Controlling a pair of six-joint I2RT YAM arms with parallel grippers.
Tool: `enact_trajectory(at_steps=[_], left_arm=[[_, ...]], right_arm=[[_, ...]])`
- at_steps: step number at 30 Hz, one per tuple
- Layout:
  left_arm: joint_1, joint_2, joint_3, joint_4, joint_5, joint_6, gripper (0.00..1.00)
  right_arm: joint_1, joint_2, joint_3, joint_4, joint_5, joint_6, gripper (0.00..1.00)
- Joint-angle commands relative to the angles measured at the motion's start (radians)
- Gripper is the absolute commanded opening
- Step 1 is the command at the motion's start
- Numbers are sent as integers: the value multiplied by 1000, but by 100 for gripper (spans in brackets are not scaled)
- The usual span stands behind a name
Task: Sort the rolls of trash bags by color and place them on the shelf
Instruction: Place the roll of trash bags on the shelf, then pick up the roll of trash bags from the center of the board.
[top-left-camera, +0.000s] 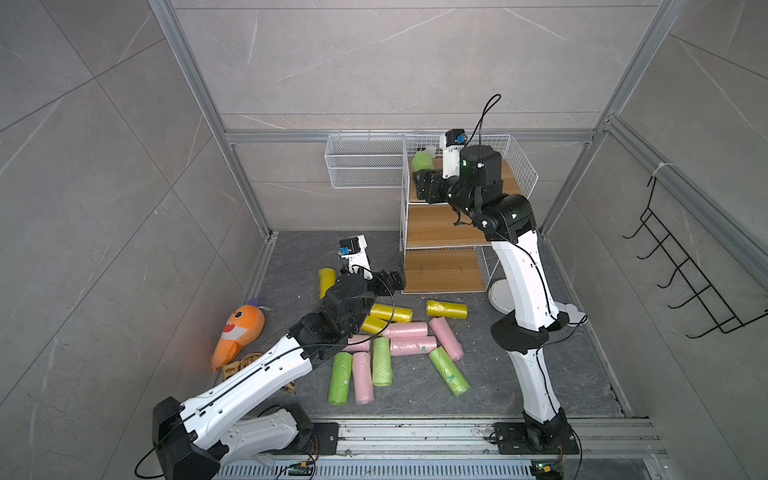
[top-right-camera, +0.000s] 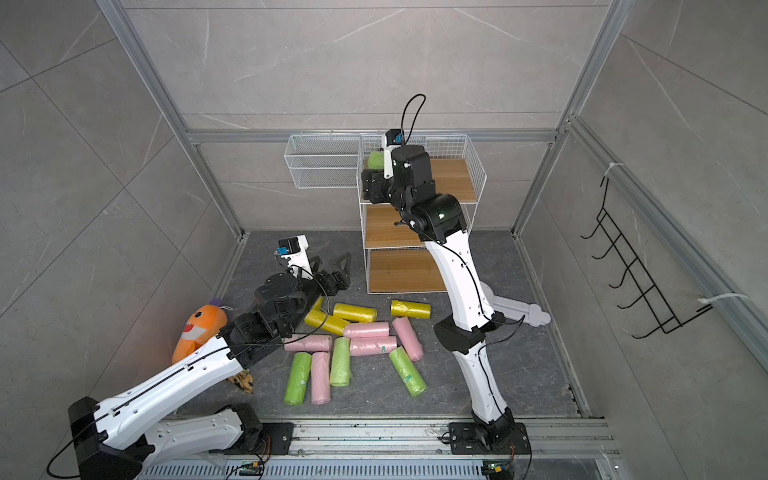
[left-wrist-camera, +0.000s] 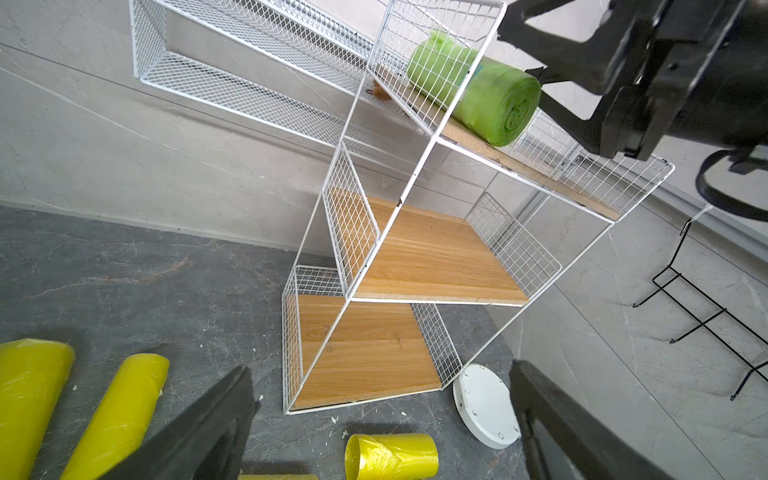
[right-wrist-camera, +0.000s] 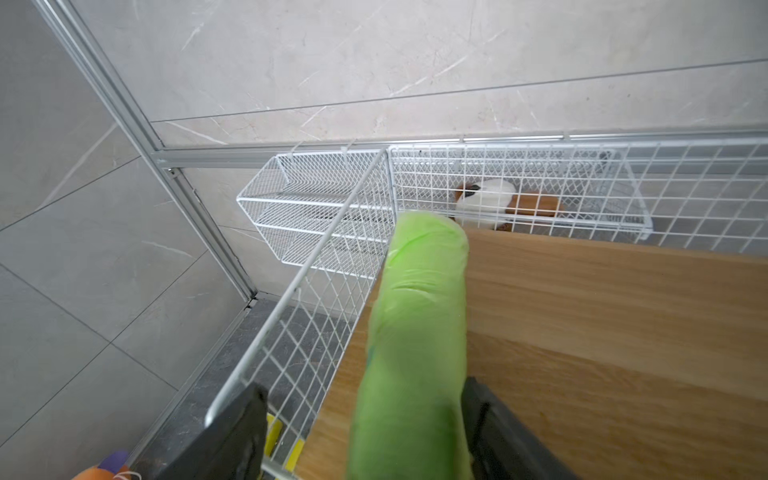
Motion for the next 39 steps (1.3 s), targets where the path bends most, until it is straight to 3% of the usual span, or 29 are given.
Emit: enact_trajectory(at_steps=[1, 5, 21, 29, 32, 34, 39], left_arm=[[6, -17, -9, 23, -3, 14, 98], [6, -8, -9, 25, 4, 9, 98], [6, 18, -3, -51, 24, 16, 98], [6, 103, -4, -205, 67, 27, 95], [6, 110, -30, -204, 87, 14, 95], [6, 106, -45, -199, 93, 9, 95], [6, 95, -65, -203, 87, 12, 94]], right_arm=[[-12, -53, -44, -37, -107, 5, 79], [-20, -105, -125, -35, -151, 0, 78], [-106, -209, -122, -217, -169, -89, 83], [-96, -316, -222, -460, -154, -164, 83], [-64, -388, -359, -502, -138, -181, 83], [-39, -471, -547, -459, -127, -183, 83], [-27, -805, -1253, -41, -141, -174, 83]])
